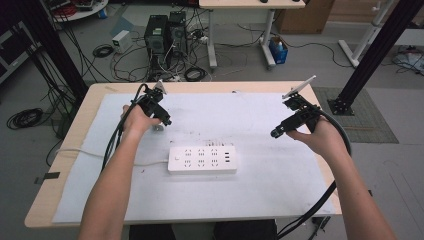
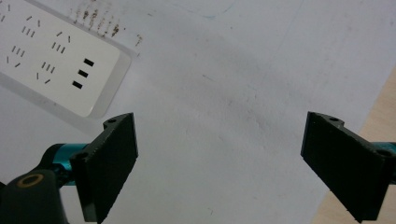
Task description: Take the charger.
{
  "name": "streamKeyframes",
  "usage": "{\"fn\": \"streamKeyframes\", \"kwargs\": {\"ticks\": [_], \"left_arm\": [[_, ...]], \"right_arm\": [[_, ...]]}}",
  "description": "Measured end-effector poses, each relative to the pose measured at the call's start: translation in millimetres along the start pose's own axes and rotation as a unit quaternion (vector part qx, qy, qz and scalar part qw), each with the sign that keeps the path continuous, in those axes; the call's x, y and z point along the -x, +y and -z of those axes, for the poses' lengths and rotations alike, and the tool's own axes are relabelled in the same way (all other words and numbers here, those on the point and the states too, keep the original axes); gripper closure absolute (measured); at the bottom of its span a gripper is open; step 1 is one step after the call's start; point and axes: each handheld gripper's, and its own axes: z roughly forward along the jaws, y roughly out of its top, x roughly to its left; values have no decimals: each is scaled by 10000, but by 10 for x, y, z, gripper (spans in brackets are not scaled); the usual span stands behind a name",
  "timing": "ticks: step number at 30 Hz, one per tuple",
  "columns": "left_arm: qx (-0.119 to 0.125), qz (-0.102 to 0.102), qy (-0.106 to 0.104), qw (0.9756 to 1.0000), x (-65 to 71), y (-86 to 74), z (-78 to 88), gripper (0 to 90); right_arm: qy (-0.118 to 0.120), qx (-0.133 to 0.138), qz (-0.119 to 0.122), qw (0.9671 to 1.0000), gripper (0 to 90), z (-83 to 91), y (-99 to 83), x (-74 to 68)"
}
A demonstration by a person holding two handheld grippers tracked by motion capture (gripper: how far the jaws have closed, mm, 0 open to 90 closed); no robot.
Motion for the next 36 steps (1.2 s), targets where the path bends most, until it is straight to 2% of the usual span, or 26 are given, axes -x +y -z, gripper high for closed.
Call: {"fn": "streamKeyframes", "kwargs": {"ticks": [4,8,9,11,12,13,15,17,19,20,23,25,26,27,32,34,36], "left_arm": [[-158,70,146,9997,-6,25,-112,198],[-162,179,123,9996,-13,42,-208,223],[-169,180,69,9997,-23,43,-222,259],[-181,257,112,9994,-36,45,-256,325],[-222,240,125,9994,-42,42,-267,383],[-219,290,76,9993,-55,35,-274,402],[-184,332,57,9993,-64,26,-276,420],[-241,254,143,9993,-55,23,-264,424],[-214,235,66,9995,-59,11,-233,424],[-188,248,24,9995,-55,5,-196,424],[-18,75,-60,10000,-4,-35,5,424],[-18,75,-60,10000,-4,-35,5,425],[214,-173,-216,9994,84,-116,341,425],[228,-332,-226,9989,107,-142,460,425],[427,-735,-363,9957,254,-310,994,424],[452,-843,-408,9946,304,-373,1157,424],[459,-963,-438,9933,354,-427,1284,424]], "right_arm": [[5,22,27,10000,104,-19,-13,3],[5,5,42,10000,105,-41,-19,2],[9,0,31,10000,104,-45,-20,-4],[12,7,82,10000,104,-55,-25,-4],[5,9,75,10000,104,-58,-25,-7],[-1,0,59,10000,104,-60,-26,-10],[17,5,76,10000,104,-69,-28,-10],[25,5,74,10000,104,-79,-25,-13],[34,-13,82,10000,104,-87,-19,-23],[21,-5,101,9999,105,-88,-16,-32],[18,-4,115,9999,105,-70,-4,-61],[6,-14,123,9999,105,-62,0,-68],[6,-14,123,9999,105,-62,0,-68],[-21,-33,51,10000,105,-16,27,-92],[10,-36,-241,9997,105,54,66,-105],[31,-87,-387,9992,105,70,73,-98],[-12,-103,-404,9991,105,85,81,-104]]}}
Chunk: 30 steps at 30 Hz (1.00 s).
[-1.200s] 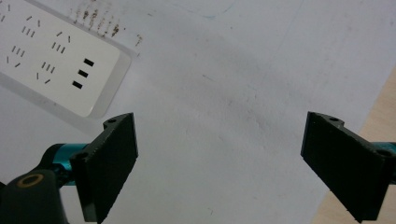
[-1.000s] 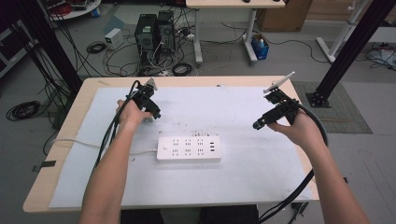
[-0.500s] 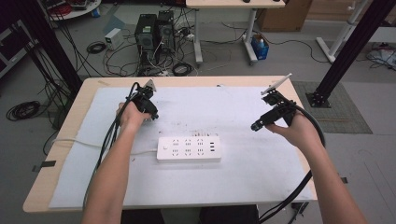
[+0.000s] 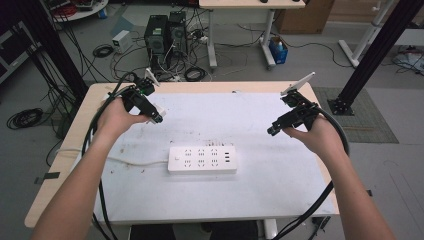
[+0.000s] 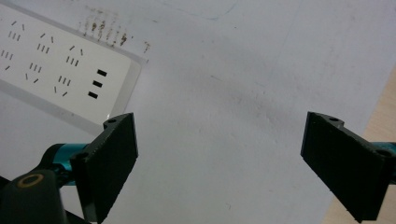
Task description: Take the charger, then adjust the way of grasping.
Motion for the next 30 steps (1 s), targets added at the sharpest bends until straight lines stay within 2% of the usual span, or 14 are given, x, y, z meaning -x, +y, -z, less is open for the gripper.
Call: {"fn": "streamKeyframes", "kwargs": {"ticks": [4,7,10,12,14,17,19,20,22,24,26,28,30], "left_arm": [[81,-201,-100,9997,121,-42,174,424],[101,-289,-61,9995,188,-55,238,424],[241,-470,-200,9984,245,-66,292,424],[332,-739,-240,9964,309,-62,300,424],[448,-958,-406,9936,368,-51,280,424],[674,-1436,-519,9860,480,-27,224,424],[891,-1727,-688,9785,546,-10,164,424],[981,-1809,-808,9753,578,-2,126,424],[1060,-2017,-991,9686,639,24,45,425],[1131,-2294,-1066,9608,720,44,-23,424],[1245,-2489,-1184,9532,794,65,-78,424],[1364,-2694,-1247,9451,865,90,-124,424],[1430,-2855,-1333,9382,936,115,-159,425]], "right_arm": [[-31,-8,93,10000,105,39,12,-34],[-1,-21,94,10000,105,72,16,-57],[89,26,97,9999,105,110,12,-69],[206,100,49,9997,105,133,6,-73],[359,141,-35,9992,105,142,-2,-73],[660,205,-256,9973,106,134,-9,-56],[829,263,-419,9953,106,121,-12,-48],[906,273,-461,9944,106,109,-14,-51],[1125,279,-560,9917,108,84,-17,-74],[1374,294,-620,9881,108,63,-18,-114],[1758,386,-720,9810,109,54,-10,-166],[2108,488,-764,9733,167,41,6,-218],[2444,553,-845,9644,167,13,27,-282]]}}
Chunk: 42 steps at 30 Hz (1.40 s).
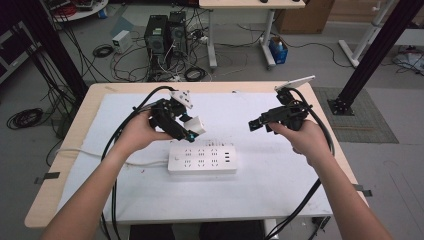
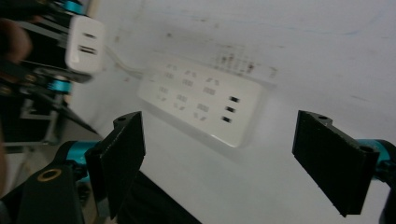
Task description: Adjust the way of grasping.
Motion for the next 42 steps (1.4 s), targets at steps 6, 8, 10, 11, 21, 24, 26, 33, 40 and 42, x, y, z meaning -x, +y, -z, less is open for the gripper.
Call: {"fn": "streamKeyframes", "kwargs": {"ticks": [6,8,10,11,21,24,26,33,40,42], "left_arm": [[249,-281,-129,9992,93,140,-98,425],[333,-336,-189,9987,114,178,-117,425],[390,-369,-211,9983,139,212,-134,425],[420,-377,-215,9982,149,227,-141,425],[305,-582,-140,9977,210,319,-206,425],[229,-658,-18,9976,229,321,-227,424],[190,-713,48,9973,251,317,-229,418],[-184,-350,434,9983,201,193,-116,206],[-1259,315,840,9880,61,-153,133,201],[-1618,511,981,9806,17,-251,186,201]], "right_arm": [[974,-80,-294,9948,205,-228,15,-124],[1156,-108,-331,9927,205,-300,23,-162],[1228,-143,-362,9917,206,-364,38,-197],[1241,-171,-362,9915,206,-391,45,-210],[1543,-307,-430,9866,455,-632,120,-319],[1535,-361,-397,9867,581,-671,132,-332],[1615,-376,-399,9854,617,-676,144,-311],[1249,-249,122,9918,625,-500,171,-314],[-151,-472,1128,9924,625,-155,241,-384],[-671,-683,1548,9833,625,-97,255,-430]]}}
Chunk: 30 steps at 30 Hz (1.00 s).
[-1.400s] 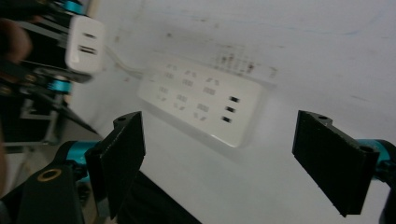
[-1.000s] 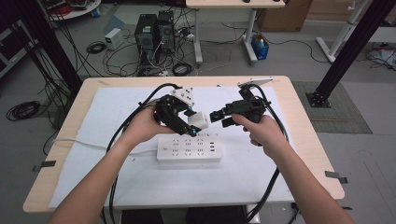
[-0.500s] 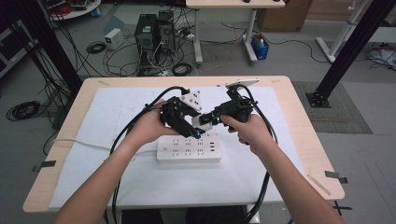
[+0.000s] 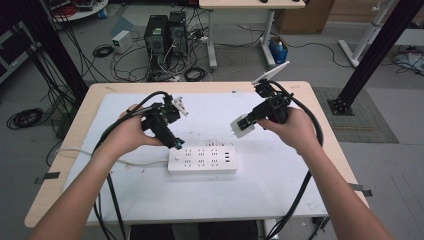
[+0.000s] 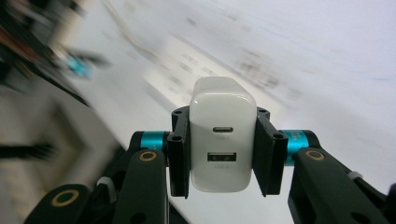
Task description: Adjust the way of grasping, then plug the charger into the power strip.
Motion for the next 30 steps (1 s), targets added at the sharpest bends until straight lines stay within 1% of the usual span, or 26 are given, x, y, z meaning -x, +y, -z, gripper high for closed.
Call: {"fn": "streamKeyframes", "kwargs": {"ticks": [1,2,3,4,5,6,8,9,10,11,13,14,15,17,18,20,21,22,23,26,28,30], "left_arm": [[-186,132,-19,9997,-36,-46,0,201],[-313,214,17,9993,-68,-89,1,201],[-418,318,0,9986,-97,-132,5,201],[-488,450,-67,9978,-124,-173,9,201],[-550,545,-133,9969,-154,-214,14,201],[-572,700,-173,9958,-173,-252,9,201],[-675,821,-107,9943,-205,-318,10,201],[-767,857,-102,9933,-219,-345,15,201],[-810,872,-88,9929,-229,-367,17,201],[-829,887,-53,9926,-235,-388,22,201],[-804,911,-21,9926,-240,-420,41,201],[-804,911,-21,9926,-240,-420,41,201],[-719,923,8,9931,-234,-441,70,201],[-674,932,-6,9934,-226,-450,92,201],[-660,940,6,9934,-223,-452,101,201],[-650,952,30,9933,-219,-455,119,201],[-595,980,21,9934,-213,-460,120,201],[-604,937,-9,9938,-218,-465,127,201],[-574,942,-29,9939,-215,-473,125,201],[-617,931,-48,9937,-215,-498,114,201],[-591,957,-49,9936,-218,-524,105,201],[-584,975,-70,9935,-232,-557,95,201]], "right_arm": [[-232,-174,251,9993,625,20,8,-15],[-432,-353,451,9974,625,32,15,-35],[-604,-499,625,9950,625,41,19,-55],[-726,-621,787,9923,625,54,21,-70],[-827,-686,904,9901,625,70,22,-88],[-859,-723,1030,9883,624,83,22,-100],[-892,-794,1173,9859,624,111,30,-117],[-925,-825,1267,9842,624,121,35,-128],[-965,-857,1328,9827,624,130,38,-139],[-993,-879,1344,9820,624,137,41,-142],[-1054,-922,1396,9803,624,149,46,-146],[-1052,-957,1393,9800,624,153,47,-152],[-1047,-967,1417,9796,625,159,49,-151],[-1012,-946,1441,9798,624,169,53,-150],[-971,-946,1504,9793,624,169,55,-147],[-978,-984,1540,9783,624,159,63,-147],[-1004,-1011,1595,9769,624,150,66,-154],[-1003,-1026,1657,9757,624,138,70,-155],[-993,-1042,1681,9752,624,121,75,-159],[-1023,-1106,1860,9709,624,68,95,-182],[-1024,-1140,2011,9675,624,15,127,-193],[-1031,-1195,2070,9655,624,-41,162,-204]]}}
